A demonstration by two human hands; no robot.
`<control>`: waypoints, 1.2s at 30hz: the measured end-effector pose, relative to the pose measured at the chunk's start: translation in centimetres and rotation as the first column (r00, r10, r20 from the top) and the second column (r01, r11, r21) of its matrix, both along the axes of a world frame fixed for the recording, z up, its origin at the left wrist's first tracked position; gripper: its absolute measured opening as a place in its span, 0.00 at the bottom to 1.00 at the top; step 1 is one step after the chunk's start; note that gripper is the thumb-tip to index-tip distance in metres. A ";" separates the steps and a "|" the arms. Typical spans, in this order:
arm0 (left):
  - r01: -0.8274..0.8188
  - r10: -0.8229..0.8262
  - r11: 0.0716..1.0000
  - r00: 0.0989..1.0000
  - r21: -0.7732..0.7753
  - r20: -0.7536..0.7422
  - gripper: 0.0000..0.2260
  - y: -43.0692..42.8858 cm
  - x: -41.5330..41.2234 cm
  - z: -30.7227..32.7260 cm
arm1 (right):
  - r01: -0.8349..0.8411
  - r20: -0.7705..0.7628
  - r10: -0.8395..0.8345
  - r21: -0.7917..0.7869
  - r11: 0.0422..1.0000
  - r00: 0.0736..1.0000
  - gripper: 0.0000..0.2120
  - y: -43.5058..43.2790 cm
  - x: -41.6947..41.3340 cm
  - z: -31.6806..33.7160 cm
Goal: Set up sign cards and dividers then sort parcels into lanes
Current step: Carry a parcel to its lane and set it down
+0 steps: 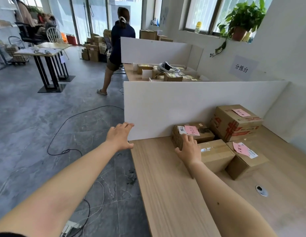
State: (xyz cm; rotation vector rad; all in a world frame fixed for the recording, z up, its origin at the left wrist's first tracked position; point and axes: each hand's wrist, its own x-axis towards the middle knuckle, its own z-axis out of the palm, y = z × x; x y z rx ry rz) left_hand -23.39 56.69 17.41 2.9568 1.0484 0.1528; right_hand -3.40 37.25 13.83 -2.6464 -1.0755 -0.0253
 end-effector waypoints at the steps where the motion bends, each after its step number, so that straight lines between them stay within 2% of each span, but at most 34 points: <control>1: 0.009 -0.008 1.000 1.000 -0.021 0.008 0.39 0.1 1.1 -0.2 | 0.015 -0.006 -0.015 0.001 1.000 1.000 0.26 -0.1 0.7 -0.3; 9: 0.193 -0.195 0.967 0.981 -0.163 0.008 0.38 -0.6 8.6 -2.5 | 0.154 -0.142 -0.146 0.042 0.987 0.979 0.30 -1.8 4.3 -2.1; 21: 0.426 -0.435 0.847 0.899 -0.317 0.045 0.42 -1.5 20.1 -5.9 | 0.437 -0.232 -0.440 -0.069 0.897 0.867 0.31 -6.2 8.9 -4.6; 29: 0.524 -0.603 0.692 0.798 -0.496 0.001 0.45 -2.0 25.8 -9.0 | 0.607 -0.298 -0.611 -0.118 0.786 0.734 0.29 -5.8 10.3 -5.2; 36: 0.563 -0.654 0.528 0.747 -0.637 0.119 0.48 -3.0 29.5 -10.8 | 0.702 -0.413 -0.692 -0.159 0.694 0.592 0.31 -4.7 11.1 -6.1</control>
